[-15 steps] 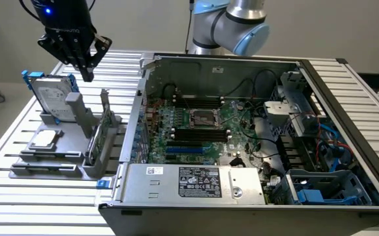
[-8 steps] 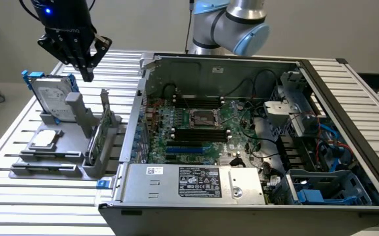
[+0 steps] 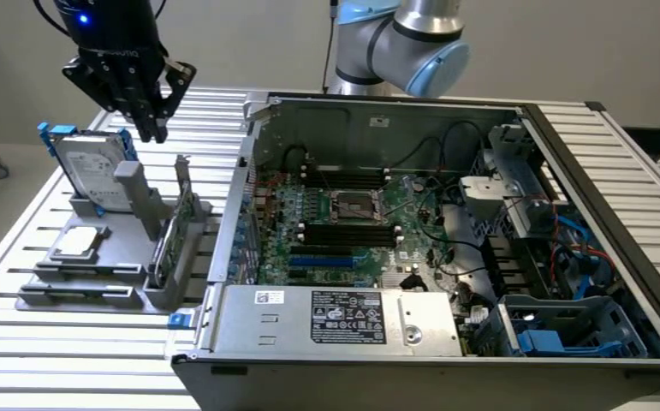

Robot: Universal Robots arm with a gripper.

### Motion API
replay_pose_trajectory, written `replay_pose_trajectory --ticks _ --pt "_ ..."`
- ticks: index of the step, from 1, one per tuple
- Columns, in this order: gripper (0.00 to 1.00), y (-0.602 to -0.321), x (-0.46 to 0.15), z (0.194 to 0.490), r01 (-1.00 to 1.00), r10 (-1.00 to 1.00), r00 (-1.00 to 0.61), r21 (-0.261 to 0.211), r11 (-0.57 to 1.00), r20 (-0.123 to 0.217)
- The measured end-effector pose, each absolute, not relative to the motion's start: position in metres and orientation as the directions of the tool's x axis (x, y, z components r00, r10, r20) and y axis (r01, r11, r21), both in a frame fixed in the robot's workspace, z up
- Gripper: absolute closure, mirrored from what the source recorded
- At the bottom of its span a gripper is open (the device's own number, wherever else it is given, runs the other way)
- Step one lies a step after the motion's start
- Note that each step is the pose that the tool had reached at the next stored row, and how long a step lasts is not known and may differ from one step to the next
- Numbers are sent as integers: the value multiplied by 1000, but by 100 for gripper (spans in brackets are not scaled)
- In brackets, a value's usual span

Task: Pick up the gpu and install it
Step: 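Pick up the gpu and move the gpu toward the slot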

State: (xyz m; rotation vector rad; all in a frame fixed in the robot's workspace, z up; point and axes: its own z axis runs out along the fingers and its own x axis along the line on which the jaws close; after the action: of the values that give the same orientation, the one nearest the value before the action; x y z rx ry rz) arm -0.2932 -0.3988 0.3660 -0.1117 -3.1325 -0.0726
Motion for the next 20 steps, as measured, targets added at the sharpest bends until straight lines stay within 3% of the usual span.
replay_pose_trajectory --ticks 1,5,20 --pt "76 -399 -293 366 71 71 -997 46 996 8" --pt "58 -399 -293 364 71 71 -997 45 996 9" --pt "58 -422 -293 337 59 58 -998 45 997 10"
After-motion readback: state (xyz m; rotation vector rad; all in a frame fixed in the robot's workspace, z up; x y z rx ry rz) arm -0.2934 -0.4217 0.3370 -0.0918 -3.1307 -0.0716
